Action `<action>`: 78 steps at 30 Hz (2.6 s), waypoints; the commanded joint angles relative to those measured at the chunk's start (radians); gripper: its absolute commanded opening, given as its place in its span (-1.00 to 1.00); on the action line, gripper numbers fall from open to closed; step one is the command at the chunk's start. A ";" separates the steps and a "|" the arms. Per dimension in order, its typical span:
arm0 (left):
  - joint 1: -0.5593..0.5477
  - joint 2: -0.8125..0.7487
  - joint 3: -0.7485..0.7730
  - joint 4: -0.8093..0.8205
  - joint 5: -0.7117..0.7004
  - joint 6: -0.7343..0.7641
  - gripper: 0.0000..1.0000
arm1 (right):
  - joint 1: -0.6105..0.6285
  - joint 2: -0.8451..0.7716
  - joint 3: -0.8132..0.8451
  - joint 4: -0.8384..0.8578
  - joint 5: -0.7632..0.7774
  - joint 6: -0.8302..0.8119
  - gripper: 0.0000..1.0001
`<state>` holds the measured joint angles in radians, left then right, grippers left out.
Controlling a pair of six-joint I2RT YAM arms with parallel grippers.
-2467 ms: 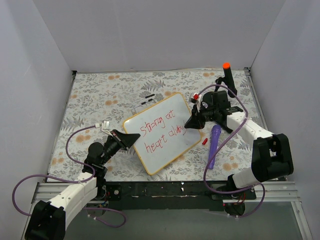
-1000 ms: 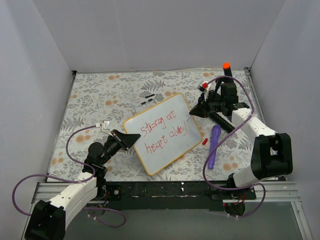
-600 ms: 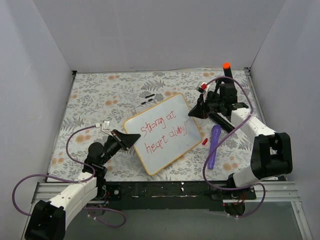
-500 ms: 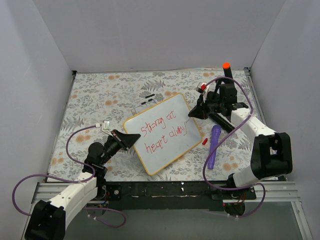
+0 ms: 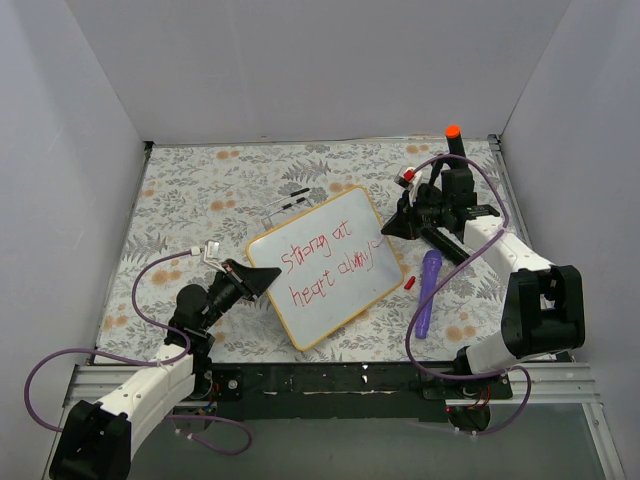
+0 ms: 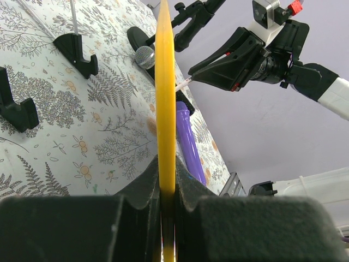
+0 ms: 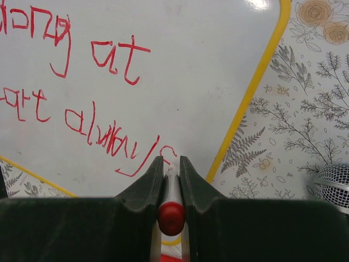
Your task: Write a sentence on the whiteboard
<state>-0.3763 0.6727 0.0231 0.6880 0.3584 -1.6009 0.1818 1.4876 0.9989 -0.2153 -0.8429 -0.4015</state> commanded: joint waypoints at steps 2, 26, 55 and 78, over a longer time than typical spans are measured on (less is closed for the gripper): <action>-0.003 -0.039 -0.071 0.166 0.002 -0.044 -1.00 | -0.008 -0.020 0.001 -0.024 0.007 -0.033 -0.97; -0.003 -0.035 -0.071 0.168 0.002 -0.042 -1.00 | 0.021 -0.041 0.063 -0.039 -0.099 0.023 -0.97; -0.003 -0.145 -0.026 0.029 -0.012 -0.001 -1.00 | -0.166 -0.351 -0.121 0.065 -0.542 0.073 -0.97; -0.003 -0.125 0.188 -0.116 -0.018 0.130 -1.00 | -0.249 -0.409 -0.227 0.238 -0.651 0.208 -0.97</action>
<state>-0.3767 0.5556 0.1074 0.4782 0.3531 -1.4975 -0.0612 1.1076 0.7864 -0.0467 -1.4559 -0.2245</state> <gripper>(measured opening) 0.053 0.186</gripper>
